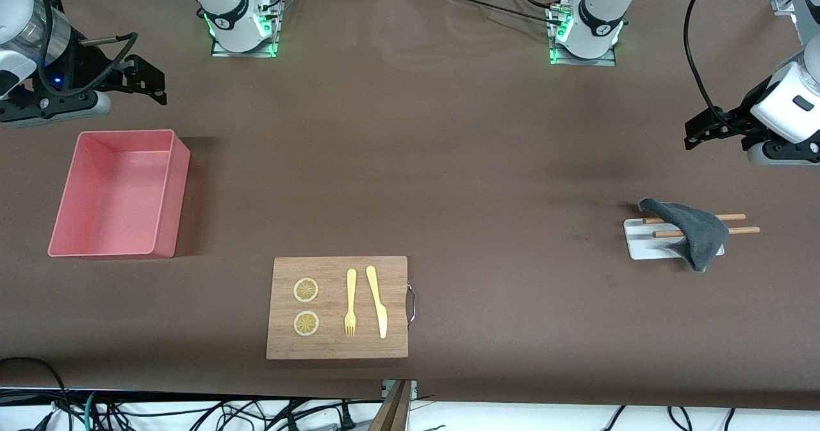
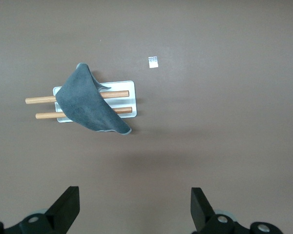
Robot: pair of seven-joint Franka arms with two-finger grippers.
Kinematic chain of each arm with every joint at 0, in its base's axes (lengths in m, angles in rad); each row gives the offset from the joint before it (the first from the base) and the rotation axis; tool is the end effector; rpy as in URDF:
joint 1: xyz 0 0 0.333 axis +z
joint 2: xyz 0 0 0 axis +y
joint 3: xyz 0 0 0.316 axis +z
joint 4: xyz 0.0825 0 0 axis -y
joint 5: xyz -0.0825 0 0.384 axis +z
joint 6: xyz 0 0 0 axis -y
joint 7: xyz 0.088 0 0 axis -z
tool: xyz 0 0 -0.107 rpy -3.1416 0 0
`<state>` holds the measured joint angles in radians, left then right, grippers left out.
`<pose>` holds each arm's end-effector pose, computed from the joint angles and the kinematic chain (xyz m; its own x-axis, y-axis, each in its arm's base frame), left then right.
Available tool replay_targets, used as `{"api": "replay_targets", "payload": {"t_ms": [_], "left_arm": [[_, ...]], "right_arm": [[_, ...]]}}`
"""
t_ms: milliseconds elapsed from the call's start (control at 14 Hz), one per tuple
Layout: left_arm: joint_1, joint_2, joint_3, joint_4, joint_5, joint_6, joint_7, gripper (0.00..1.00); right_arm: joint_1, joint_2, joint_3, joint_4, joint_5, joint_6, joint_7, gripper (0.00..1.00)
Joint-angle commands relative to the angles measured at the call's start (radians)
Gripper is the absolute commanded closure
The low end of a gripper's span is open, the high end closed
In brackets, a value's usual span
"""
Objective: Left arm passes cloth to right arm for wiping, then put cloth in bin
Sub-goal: 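Reach the left gripper down toward the grey cloth on the holder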
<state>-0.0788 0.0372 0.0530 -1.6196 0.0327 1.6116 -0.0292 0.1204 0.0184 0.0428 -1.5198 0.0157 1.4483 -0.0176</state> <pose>0.5668 -0.0118 0.5841 0.9990 0.0021 -0.0441 0.0005 -0.9994 -0.0358 0.5399 0.0905 0.6280 0.9794 0.1811 -0.0894 0.1802 -0.9835 -0.0180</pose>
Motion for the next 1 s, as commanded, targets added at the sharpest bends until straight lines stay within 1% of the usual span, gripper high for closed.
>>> {"api": "replay_targets", "payload": {"t_ms": [0,143,357,429,500,714,786,857,929], "left_arm": [[0.004,0.006,-0.004,0.017,-0.007,-0.027,0.003,0.0],[0.005,0.013,-0.004,0.013,-0.007,-0.036,0.006,0.0],[0.002,0.068,-0.001,0.018,0.006,-0.026,0.008,0.0],[-0.001,0.102,-0.002,0.048,0.025,-0.026,0.008,0.0],[-0.003,0.162,-0.002,0.103,0.038,-0.024,0.009,0.0],[0.004,0.359,0.008,0.335,0.039,-0.007,0.012,0.0],[0.011,0.401,0.008,0.378,0.038,0.007,0.017,0.0],[0.014,0.427,0.008,0.394,0.038,0.043,0.028,0.0],[0.017,0.446,0.008,0.391,0.041,0.11,0.031,0.0]], "right_arm": [[-0.002,0.0,-0.001,0.003,0.012,0.004,-0.013,0.0],[-0.002,0.0,-0.001,0.003,0.013,0.004,-0.013,0.0],[-0.002,0.0,-0.001,0.001,0.013,0.012,-0.013,0.0],[-0.002,0.0,-0.001,0.001,0.012,0.012,-0.013,0.0],[-0.004,0.0,-0.001,0.001,0.013,0.012,-0.015,0.0],[-0.004,0.009,-0.003,0.0,0.012,0.012,-0.013,0.0],[-0.002,0.011,-0.003,0.001,0.012,0.012,-0.013,0.0],[-0.002,0.014,-0.003,0.001,0.009,0.014,-0.013,0.0],[-0.002,0.014,-0.003,0.0,0.007,0.012,-0.013,0.0]]}}
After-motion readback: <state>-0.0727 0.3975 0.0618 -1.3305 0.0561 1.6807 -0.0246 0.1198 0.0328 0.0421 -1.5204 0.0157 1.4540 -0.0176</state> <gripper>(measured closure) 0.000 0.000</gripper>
